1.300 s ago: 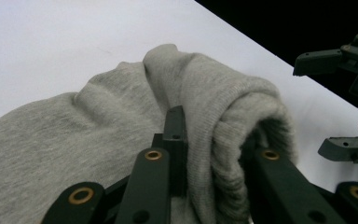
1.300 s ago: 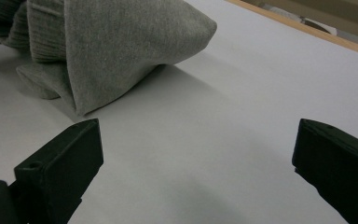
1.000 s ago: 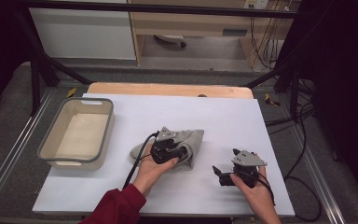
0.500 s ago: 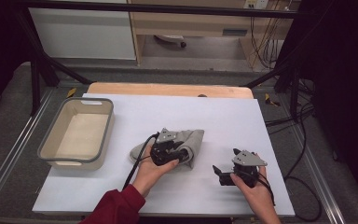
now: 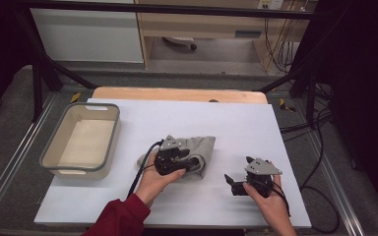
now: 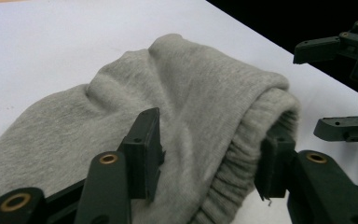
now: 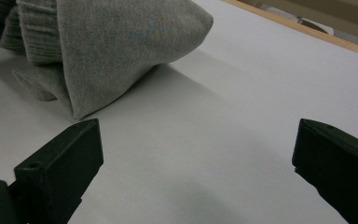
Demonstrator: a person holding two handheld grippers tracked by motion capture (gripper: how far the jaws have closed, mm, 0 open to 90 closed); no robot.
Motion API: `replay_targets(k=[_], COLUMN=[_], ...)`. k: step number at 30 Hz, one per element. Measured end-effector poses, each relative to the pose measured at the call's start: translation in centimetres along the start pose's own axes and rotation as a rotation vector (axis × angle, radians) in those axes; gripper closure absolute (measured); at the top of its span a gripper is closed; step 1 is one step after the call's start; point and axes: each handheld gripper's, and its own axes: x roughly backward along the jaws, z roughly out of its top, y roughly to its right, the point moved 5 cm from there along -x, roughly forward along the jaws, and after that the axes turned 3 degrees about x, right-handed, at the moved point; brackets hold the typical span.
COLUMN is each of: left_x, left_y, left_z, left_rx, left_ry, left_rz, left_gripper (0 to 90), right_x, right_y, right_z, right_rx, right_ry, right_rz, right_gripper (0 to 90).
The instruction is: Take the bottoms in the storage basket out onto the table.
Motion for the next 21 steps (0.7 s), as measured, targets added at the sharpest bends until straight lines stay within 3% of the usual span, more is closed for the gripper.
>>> replay_targets(k=[3,14,21], left_x=[0.27,0.52,0.62], left_y=[0.03,0.38,0.53], left_z=[0.17,0.39,0.64], left_rx=[0.012,-0.002,-0.013], left_ry=[0.012,0.026,0.032], left_rz=[-0.01,-0.015,0.002], left_gripper=[46.3,43.8,37.0], right_x=[0.04,0.02,0.03], right_y=[0.07,0.0,-0.1], right_z=[-0.04,-0.01,0.01], right_rx=[-0.002,0.006,0.009], right_ry=[-0.001,-0.002,-0.002], right_rz=[-0.001,0.004,0.007], right_gripper=[2.2,2.2,2.2])
